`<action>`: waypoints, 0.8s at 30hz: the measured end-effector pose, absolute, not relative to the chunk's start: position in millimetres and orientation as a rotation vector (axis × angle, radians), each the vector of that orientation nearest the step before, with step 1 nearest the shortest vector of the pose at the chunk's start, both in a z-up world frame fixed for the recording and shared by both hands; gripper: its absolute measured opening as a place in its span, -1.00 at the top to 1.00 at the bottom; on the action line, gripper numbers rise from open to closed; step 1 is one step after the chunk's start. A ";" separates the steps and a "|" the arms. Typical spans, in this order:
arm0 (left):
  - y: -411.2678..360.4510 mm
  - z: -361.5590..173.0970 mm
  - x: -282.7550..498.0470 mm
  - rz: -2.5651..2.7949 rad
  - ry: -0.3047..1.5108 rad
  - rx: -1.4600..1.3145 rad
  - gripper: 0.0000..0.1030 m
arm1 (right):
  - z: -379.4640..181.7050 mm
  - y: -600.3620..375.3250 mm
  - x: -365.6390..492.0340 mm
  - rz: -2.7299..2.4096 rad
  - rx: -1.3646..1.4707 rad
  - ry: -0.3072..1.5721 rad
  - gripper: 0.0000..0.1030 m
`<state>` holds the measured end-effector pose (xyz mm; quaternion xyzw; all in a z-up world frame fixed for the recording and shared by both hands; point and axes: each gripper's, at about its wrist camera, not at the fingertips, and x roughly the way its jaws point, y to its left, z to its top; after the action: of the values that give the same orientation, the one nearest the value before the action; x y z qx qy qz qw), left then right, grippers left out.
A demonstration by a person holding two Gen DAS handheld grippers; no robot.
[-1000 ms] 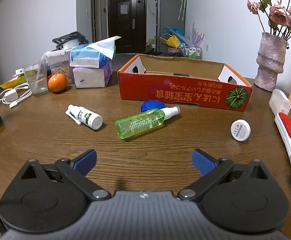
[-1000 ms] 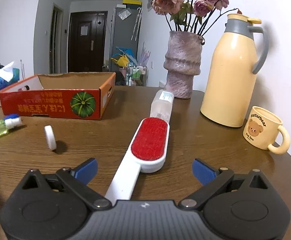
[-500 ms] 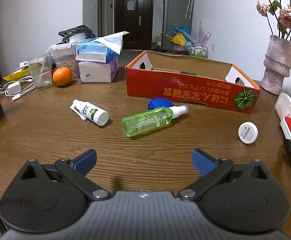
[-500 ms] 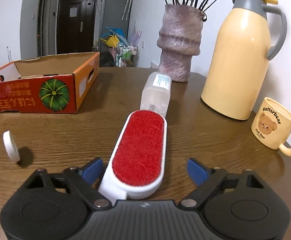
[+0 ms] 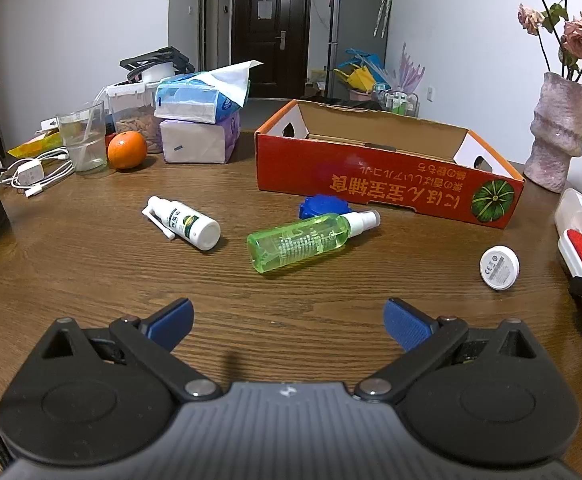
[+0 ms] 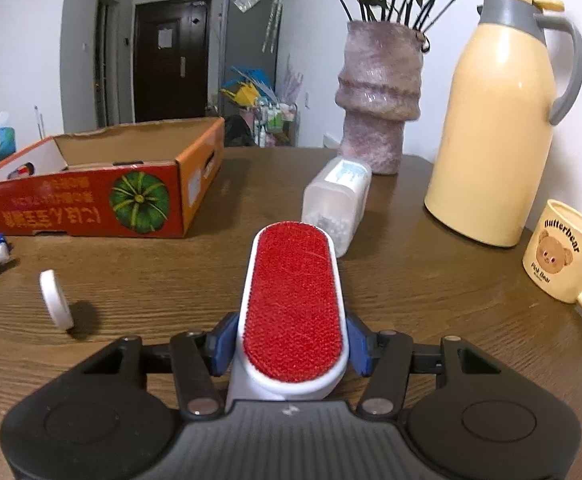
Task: Organize rigid objects
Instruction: 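Grasp the green spray bottle with left tool while right tool holds the lint brush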
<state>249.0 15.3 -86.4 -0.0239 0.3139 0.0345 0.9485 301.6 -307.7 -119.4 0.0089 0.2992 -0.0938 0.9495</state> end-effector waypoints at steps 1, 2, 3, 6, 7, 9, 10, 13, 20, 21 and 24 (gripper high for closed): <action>15.6 -86.4 249.2 0.071 0.639 -0.051 -1.00 | -117.8 -306.4 298.9 -0.186 0.018 0.597 -0.06; 16.0 -86.8 249.8 0.074 0.640 -0.052 -1.00 | -116.5 -305.6 296.5 -0.183 0.019 0.588 -0.06; 16.2 -87.0 250.5 0.077 0.642 -0.052 -1.00 | -115.0 -304.3 293.8 -0.180 0.021 0.578 -0.06; 18.3 -87.2 254.4 0.080 0.647 -0.057 -1.00 | -110.9 -300.0 286.2 -0.171 0.016 0.550 -0.06; 19.1 -87.0 256.2 0.079 0.646 -0.059 -1.00 | -109.4 -298.6 284.2 -0.167 0.016 0.542 -0.06; 22.1 -85.8 259.2 0.079 0.639 -0.062 -1.00 | -107.0 -296.2 280.2 -0.163 0.017 0.527 -0.06; 23.3 -85.2 261.1 0.080 0.636 -0.063 -1.00 | -105.8 -295.1 278.7 -0.161 0.017 0.519 -0.06; 25.6 -84.3 267.4 0.066 0.627 -0.064 -1.00 | -103.4 -293.8 274.6 -0.161 0.023 0.503 -0.06; 20.7 -85.6 289.4 0.023 0.599 -0.017 -1.00 | -99.6 -290.6 266.7 -0.163 0.033 0.479 -0.06; 20.6 -86.8 292.8 0.022 0.600 -0.013 -1.00 | -99.3 -290.0 266.4 -0.164 0.032 0.477 -0.06; 21.4 -88.9 301.5 0.014 0.598 -0.009 -1.00 | -99.6 -288.4 265.2 -0.166 0.030 0.472 -0.06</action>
<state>301.5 21.4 -88.9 -0.0043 0.2946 0.0070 0.9556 265.2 -288.4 -99.6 0.0150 0.2336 -0.0821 0.9687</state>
